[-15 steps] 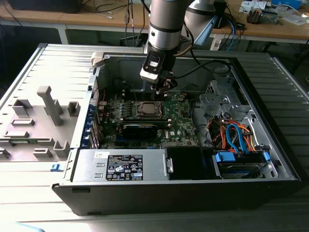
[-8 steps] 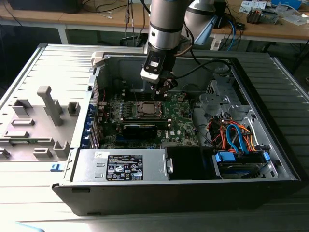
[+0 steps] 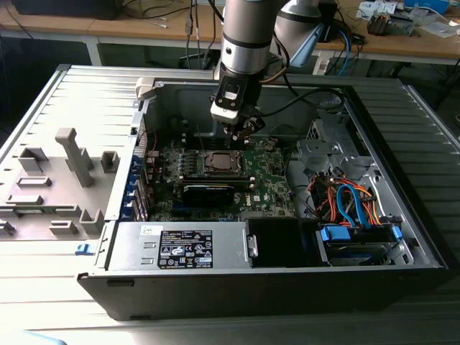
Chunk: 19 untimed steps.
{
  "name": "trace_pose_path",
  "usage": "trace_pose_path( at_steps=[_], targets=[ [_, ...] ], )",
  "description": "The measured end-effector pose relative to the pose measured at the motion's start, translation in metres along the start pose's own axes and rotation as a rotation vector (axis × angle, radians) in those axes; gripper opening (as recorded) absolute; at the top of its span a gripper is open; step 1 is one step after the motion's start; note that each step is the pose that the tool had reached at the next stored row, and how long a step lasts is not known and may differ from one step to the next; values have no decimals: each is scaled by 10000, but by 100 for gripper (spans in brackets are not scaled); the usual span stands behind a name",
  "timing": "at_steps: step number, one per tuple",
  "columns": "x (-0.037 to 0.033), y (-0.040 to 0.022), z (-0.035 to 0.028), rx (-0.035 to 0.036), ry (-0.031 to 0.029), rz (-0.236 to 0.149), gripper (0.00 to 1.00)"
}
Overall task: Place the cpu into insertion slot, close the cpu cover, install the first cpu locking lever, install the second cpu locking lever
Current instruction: 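Install the first cpu locking lever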
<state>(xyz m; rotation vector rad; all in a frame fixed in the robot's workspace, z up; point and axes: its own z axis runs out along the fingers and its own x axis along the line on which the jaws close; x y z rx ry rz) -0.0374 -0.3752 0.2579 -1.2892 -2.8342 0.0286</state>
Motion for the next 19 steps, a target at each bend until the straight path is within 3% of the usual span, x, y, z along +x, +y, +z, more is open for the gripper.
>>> trace_pose_path(
  at_steps=[19],
  targets=[
    [0, 0, 0, 10, -16, -545, 11]
  ],
)
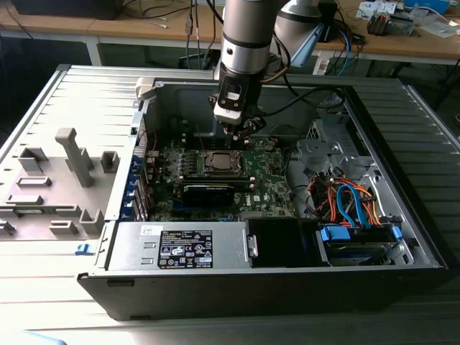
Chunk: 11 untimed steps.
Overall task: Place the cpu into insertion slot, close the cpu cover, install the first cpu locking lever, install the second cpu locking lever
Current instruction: 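Install the first cpu locking lever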
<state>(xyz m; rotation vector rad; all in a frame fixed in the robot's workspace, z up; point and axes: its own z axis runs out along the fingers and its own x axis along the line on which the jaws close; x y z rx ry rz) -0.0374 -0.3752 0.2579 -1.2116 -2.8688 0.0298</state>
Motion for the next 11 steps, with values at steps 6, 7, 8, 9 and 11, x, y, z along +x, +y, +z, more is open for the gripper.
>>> trace_pose_path(
  at_steps=[6, 7, 8, 9, 11],
  targets=[
    [0, 0, 0, 2, -4, -131, 11],
    [0, 0, 0, 3, -5, -160, 11],
    [0, 0, 0, 3, -5, -194, 11],
    [0, 0, 0, 4, -6, -213, 11],
    [0, 0, 0, 5, -7, -256, 11]
  ],
)
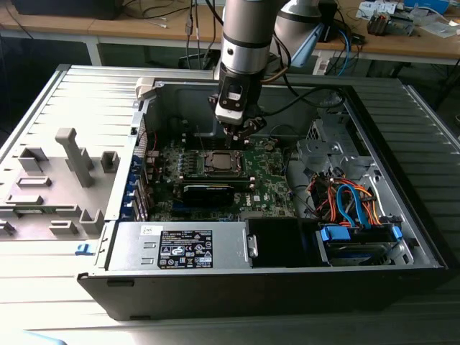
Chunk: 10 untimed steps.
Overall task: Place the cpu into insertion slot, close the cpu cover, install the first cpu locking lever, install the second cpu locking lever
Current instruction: 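Install the first cpu locking lever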
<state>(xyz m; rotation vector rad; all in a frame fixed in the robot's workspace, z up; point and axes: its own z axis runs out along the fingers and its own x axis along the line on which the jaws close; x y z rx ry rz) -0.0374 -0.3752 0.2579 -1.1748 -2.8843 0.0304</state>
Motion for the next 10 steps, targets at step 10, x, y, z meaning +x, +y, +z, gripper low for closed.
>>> trace_pose_path(
  at_steps=[10],
  targets=[
    [0, 0, 0, 4, -7, -235, 11]
  ],
)
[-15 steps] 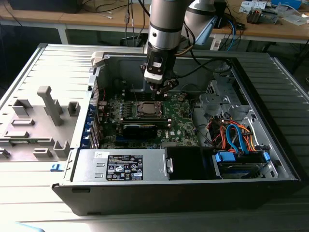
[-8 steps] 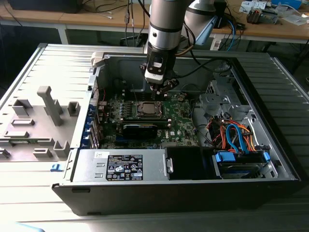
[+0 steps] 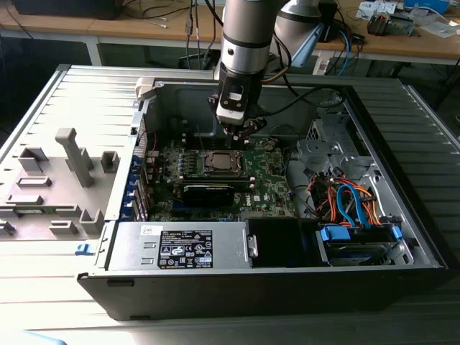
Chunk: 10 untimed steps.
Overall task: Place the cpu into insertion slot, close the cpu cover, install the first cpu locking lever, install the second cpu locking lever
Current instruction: 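Install the first cpu locking lever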
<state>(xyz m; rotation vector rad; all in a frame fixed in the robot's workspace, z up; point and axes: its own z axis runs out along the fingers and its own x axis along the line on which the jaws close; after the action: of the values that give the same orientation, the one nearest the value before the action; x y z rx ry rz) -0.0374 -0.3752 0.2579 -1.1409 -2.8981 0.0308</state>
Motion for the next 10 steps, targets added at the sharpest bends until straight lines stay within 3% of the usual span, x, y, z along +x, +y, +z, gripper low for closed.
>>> trace_pose_path(
  at_steps=[10],
  targets=[
    [0, 0, 0, 4, -6, -230, 11]
  ],
)
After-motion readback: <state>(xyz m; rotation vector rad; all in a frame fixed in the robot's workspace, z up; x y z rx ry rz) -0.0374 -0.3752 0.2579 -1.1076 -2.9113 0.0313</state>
